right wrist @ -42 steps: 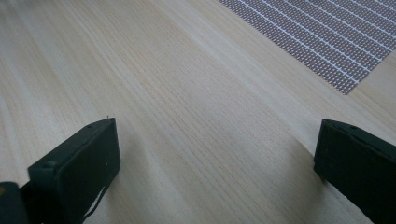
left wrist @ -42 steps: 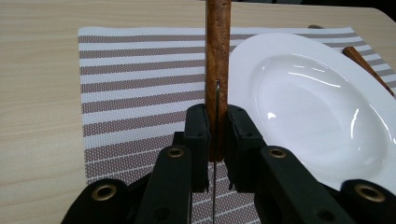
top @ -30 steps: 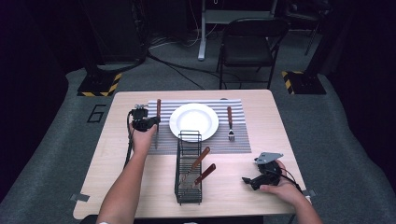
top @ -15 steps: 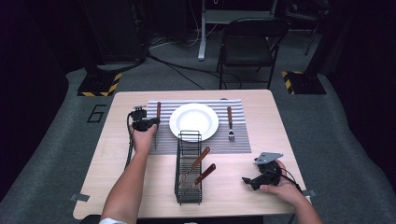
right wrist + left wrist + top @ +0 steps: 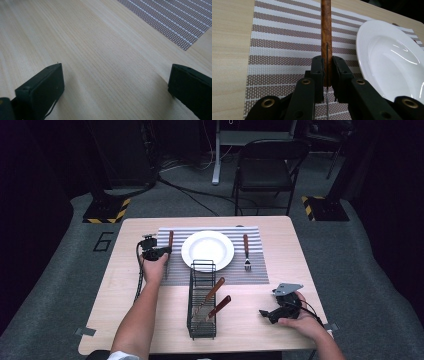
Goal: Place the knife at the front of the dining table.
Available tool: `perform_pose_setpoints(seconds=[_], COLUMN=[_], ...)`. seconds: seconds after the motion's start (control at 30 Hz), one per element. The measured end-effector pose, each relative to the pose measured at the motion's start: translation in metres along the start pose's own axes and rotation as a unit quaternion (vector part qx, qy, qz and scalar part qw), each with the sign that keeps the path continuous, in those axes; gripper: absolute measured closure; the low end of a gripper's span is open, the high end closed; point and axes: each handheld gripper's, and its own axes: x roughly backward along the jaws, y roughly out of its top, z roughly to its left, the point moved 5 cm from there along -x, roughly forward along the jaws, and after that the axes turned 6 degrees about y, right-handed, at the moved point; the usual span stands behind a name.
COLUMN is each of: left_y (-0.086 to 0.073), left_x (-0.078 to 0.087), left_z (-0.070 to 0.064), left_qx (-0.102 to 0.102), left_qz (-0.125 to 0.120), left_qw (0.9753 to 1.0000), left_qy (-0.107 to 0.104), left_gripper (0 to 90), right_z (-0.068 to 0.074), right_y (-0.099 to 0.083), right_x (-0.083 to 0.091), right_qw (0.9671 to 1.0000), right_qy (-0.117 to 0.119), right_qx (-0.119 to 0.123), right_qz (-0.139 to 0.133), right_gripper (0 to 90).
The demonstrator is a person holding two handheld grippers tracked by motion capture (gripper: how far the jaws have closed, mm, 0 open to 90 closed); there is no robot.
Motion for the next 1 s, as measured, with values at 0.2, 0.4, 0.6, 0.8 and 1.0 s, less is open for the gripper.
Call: perform_pose_setpoints(seconds=[0.2, 0.4, 0.6, 0.8, 1.0], left_y=[-0.002, -0.001, -0.001, -0.001, -0.003], left_x=[-0.005, -0.007, -0.009, -0.015, -0.019], left_z=[0.003, 0.007, 0.013, 0.016, 0.020], left_qx=[0.021, 0.035, 0.060, 0.076, 0.093], left_qz=[0.002, -0.001, -0.005, -0.011, -0.010], left_qw=[0.9998, 0.9994, 0.9981, 0.9970, 0.9955], left_qy=[-0.004, -0.002, -0.009, -0.009, -0.008], left_gripper=[80.1, 80.2, 80.2, 80.2, 80.2], right_z=[0.000, 0.000, 0.000, 0.000, 0.000], right_y=[0.000, 0.000, 0.000, 0.000, 0.000], right_x=[0.000, 0.000, 0.000, 0.000, 0.000], right_qw=[1.0000, 1.0000, 1.0000, 1.0000, 1.0000], right_qy=[0.000, 0.000, 0.000, 0.000, 0.000], right_qx=[0.000, 0.000, 0.001, 0.000, 0.000], right_qz=[0.000, 0.000, 0.000, 0.000, 0.000], right_gripper=[0.0, 0.0, 0.0, 0.0, 0.0])
